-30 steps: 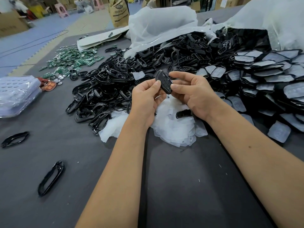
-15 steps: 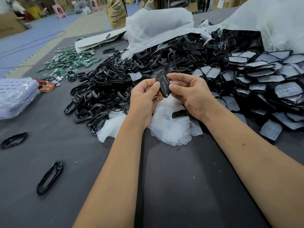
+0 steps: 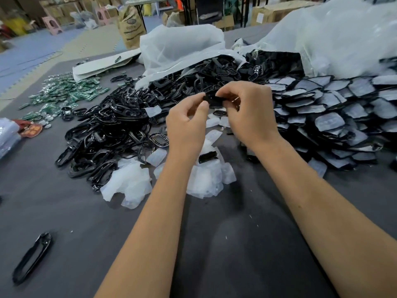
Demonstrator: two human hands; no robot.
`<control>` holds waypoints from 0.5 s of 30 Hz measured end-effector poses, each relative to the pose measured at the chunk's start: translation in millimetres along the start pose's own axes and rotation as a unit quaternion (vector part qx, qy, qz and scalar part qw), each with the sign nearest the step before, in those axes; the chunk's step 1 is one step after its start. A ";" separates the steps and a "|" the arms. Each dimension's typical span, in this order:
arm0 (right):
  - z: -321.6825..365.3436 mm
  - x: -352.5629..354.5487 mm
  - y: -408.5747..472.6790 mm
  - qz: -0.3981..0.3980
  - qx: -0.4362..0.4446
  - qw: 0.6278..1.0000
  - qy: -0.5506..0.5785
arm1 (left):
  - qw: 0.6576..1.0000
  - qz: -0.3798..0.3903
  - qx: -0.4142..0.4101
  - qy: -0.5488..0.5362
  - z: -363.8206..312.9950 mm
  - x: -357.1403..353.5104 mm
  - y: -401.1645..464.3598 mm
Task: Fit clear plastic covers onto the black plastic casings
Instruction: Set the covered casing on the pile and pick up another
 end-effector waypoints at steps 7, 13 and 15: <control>-50.5 61.9 8.5 -0.004 -0.107 0.983 -0.152 | 0.975 0.098 -0.068 0.186 -29.1 -92.9 15.1; -81.6 81.0 19.7 0.043 -0.183 0.955 -0.228 | 0.965 0.116 -0.066 0.226 -33.3 -125.2 20.5; -84.1 79.4 24.1 0.082 -0.193 0.949 -0.236 | 0.964 0.105 -0.069 0.234 -31.0 -117.5 16.7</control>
Point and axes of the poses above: each hand's wrist, its own y-axis towards the middle knuckle, its own x-axis out of the back of the hand, z = x × y, the point moved 5 cm from there along y, towards the middle knuckle, and after that the axes turned 7 degrees about z, right-handed, at the moved point
